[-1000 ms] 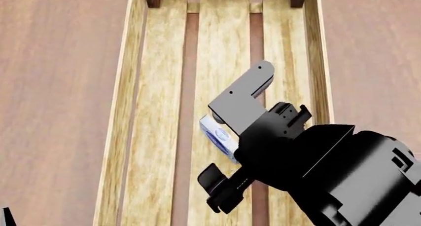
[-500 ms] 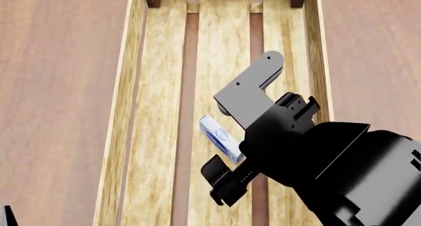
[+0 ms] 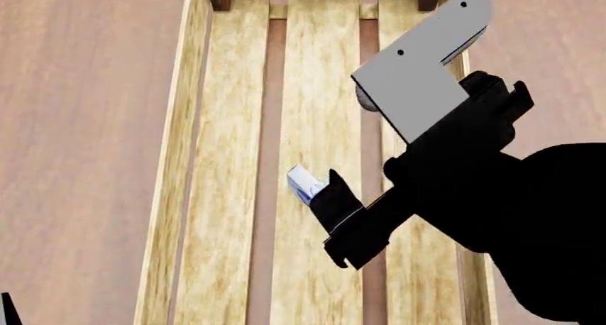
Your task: Pick up the cream cheese and put it in the tray.
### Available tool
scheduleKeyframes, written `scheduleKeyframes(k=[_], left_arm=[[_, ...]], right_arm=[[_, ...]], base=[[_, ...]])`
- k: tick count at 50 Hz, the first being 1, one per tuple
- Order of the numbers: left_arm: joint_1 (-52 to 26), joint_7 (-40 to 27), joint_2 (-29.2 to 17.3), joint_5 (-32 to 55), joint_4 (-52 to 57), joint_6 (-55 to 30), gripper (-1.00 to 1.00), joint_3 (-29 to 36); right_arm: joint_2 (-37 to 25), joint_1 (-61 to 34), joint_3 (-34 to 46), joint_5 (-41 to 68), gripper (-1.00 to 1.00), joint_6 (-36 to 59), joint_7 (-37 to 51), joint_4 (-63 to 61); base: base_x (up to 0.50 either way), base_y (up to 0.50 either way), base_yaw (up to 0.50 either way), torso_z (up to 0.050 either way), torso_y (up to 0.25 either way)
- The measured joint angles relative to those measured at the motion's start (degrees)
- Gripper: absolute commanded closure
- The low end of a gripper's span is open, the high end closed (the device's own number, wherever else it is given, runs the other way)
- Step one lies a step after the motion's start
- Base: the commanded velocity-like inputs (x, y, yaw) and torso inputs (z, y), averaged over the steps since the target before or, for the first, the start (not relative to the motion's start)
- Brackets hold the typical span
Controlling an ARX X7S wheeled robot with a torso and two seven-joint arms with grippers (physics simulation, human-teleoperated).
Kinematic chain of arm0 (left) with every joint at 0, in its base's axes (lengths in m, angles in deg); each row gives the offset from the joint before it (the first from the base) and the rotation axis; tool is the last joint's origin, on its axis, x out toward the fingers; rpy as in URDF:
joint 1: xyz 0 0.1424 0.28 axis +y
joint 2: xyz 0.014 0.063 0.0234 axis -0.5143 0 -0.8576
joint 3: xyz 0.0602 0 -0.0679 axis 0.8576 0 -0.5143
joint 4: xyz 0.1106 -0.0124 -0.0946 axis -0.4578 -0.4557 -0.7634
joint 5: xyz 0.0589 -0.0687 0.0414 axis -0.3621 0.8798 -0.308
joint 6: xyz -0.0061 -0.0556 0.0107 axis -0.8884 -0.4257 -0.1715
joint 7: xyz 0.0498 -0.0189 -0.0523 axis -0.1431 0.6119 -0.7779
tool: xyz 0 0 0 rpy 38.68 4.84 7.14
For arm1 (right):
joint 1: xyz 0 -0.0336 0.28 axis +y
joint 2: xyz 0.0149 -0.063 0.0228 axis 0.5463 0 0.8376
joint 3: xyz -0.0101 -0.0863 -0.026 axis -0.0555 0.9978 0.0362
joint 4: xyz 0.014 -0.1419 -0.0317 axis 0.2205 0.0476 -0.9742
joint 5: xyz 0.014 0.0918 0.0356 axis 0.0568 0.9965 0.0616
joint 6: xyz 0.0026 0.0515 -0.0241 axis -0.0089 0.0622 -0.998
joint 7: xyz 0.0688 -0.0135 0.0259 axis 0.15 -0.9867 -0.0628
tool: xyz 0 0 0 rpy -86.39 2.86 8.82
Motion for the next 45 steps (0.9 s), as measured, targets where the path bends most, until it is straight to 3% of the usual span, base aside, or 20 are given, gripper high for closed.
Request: scheduleKeyframes(k=[25, 34, 45], left_arm=[[1.1, -0.9, -1.2, 0.2, 2.7, -2.0, -1.00, -2.1], [0.1, -0.4, -1.8, 1.4, 4.0, -4.7, -1.00, -2.5], [-4.1, 1.3, -4.7, 5.9, 10.0, -14.3, -1.00, -4.8]], right_arm=[[-15.4, 7.0, -21.4, 18.2, -1.00, -7.6, 6.2, -7.8], [-19.7, 20.9, -32.6, 16.9, -1.00, -15.6, 3.2, -10.0], [-18.8, 39.9, -45.1, 9.0, -1.00, -25.1, -1.8, -9.3]], base=[[0.00, 0.00, 0.00, 0.000, 0.000], [0.00, 0.00, 0.00, 0.000, 0.000], [0.00, 0.00, 0.00, 0.000, 0.000]])
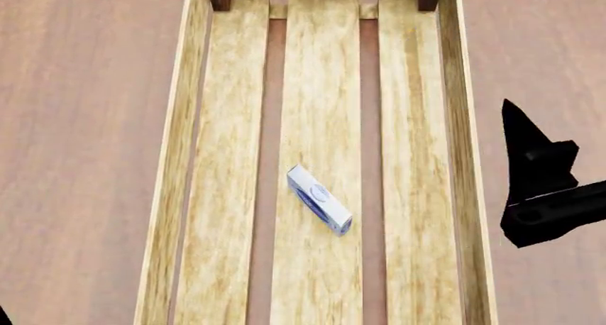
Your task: Pick up the cream cheese and put it in the tray.
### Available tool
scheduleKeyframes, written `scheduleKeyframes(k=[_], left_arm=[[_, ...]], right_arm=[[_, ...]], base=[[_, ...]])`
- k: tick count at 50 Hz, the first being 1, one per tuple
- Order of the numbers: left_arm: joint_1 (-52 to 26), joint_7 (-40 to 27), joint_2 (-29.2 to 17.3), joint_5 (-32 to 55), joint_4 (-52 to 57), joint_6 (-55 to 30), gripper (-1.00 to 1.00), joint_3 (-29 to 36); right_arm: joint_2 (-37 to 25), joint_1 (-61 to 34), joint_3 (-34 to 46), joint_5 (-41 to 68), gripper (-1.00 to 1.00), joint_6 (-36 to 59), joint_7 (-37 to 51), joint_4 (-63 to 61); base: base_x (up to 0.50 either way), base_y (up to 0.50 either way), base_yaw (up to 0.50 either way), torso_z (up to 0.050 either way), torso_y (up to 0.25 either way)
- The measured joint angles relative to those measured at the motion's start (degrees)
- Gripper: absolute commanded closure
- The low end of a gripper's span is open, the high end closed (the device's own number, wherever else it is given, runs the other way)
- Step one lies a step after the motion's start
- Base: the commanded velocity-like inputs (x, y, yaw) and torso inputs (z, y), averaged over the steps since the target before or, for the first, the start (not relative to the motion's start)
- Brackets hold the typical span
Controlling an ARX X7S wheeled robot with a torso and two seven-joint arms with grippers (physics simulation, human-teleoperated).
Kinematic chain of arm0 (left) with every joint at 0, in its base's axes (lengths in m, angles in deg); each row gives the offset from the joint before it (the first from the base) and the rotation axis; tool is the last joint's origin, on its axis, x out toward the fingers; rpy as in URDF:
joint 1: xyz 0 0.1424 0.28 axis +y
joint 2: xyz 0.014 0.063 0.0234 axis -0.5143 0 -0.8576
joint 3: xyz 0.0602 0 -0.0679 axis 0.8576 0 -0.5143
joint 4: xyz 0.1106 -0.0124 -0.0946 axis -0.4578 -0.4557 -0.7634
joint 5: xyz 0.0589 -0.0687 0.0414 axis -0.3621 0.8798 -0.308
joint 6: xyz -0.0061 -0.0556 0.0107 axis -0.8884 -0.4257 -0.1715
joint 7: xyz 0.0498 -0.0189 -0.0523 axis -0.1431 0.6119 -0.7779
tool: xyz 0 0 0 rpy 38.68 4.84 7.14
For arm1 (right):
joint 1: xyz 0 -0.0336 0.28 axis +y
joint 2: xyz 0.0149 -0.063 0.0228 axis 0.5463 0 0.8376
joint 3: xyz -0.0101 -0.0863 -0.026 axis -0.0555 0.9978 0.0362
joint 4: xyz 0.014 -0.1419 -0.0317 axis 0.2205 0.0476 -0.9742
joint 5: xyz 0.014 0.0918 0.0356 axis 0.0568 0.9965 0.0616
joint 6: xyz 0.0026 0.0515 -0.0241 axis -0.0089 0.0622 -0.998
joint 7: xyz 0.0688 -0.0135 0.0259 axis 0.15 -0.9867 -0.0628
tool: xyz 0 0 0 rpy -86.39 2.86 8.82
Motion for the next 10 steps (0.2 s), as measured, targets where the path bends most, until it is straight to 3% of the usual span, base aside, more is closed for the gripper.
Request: scheduleKeyframes(k=[10], left_arm=[[-9.9, 2.1, -3.4, 4.9, 5.7, -14.7, -1.00, -1.6]], right_arm=[[3.2, 12.2, -6.4, -8.3, -1.00, -6.6, -2.7, 0.8]], base=[[0.00, 0.00, 0.00, 0.000, 0.000]])
